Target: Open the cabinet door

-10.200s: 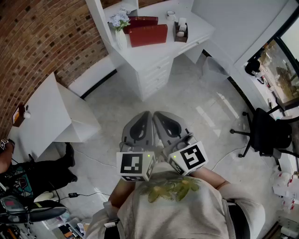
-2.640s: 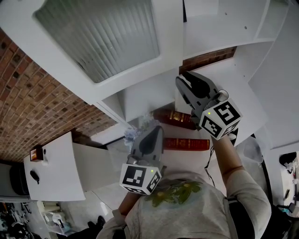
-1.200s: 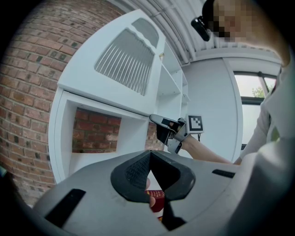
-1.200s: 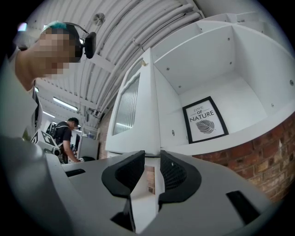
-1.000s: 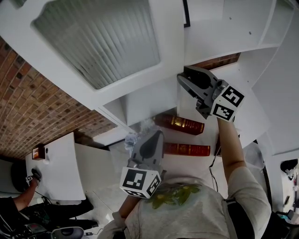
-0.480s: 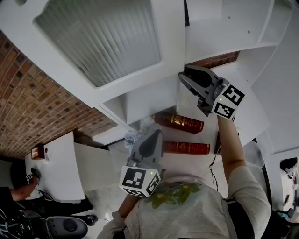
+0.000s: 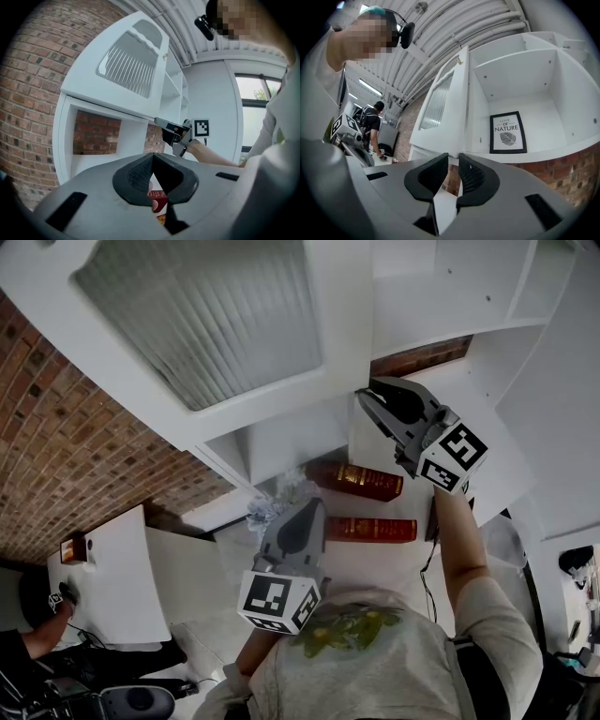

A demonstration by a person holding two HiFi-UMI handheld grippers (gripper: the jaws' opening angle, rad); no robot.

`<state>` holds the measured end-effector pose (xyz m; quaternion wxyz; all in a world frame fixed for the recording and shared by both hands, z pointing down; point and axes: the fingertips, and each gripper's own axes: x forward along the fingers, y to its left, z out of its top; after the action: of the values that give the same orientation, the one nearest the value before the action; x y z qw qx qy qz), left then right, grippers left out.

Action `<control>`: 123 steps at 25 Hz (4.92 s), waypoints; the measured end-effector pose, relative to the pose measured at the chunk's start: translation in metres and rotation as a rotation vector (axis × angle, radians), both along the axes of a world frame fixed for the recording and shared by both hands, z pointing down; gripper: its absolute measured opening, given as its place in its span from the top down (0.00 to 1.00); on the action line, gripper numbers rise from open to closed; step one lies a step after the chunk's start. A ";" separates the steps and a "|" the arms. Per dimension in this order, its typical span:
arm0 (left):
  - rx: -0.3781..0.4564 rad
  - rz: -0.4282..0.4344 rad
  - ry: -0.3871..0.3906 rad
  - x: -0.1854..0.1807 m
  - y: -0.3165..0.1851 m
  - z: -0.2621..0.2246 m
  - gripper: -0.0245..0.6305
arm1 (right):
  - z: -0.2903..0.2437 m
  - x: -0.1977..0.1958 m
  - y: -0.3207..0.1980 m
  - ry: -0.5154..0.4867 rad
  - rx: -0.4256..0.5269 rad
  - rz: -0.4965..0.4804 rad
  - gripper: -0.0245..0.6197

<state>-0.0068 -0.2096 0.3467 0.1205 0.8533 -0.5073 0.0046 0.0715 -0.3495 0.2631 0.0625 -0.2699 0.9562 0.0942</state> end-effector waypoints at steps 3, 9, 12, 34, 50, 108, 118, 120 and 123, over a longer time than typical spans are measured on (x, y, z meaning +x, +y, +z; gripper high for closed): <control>-0.002 0.008 0.000 0.000 0.004 -0.001 0.95 | -0.001 0.002 0.006 -0.006 -0.007 0.022 0.84; -0.002 0.024 0.005 -0.001 0.013 -0.002 0.95 | -0.002 0.005 0.021 0.007 -0.007 0.064 0.85; -0.003 0.034 0.007 -0.001 0.019 -0.001 0.95 | -0.001 0.007 0.029 0.006 -0.008 0.082 0.85; -0.018 0.090 0.017 0.000 0.064 0.003 0.95 | -0.002 0.015 0.085 0.019 -0.019 0.225 0.86; -0.027 0.095 0.023 -0.004 0.085 0.006 0.95 | -0.003 0.015 0.121 0.012 -0.034 0.261 0.87; -0.004 0.079 0.046 -0.046 0.101 0.003 0.95 | -0.005 -0.017 0.229 -0.065 -0.098 0.234 0.88; -0.008 0.050 0.037 -0.062 0.102 0.004 0.95 | -0.004 -0.025 0.241 -0.060 -0.082 0.147 0.88; -0.011 0.046 0.033 -0.065 0.103 0.004 0.95 | -0.005 -0.026 0.243 -0.065 -0.079 0.127 0.88; -0.015 0.040 0.026 -0.068 0.103 0.005 0.95 | -0.005 -0.028 0.246 -0.061 -0.070 0.097 0.88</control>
<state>-0.0744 -0.1063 0.3518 0.1333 0.8624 -0.4884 -0.0004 0.0433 -0.1035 0.2580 0.0775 -0.3206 0.9424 0.0552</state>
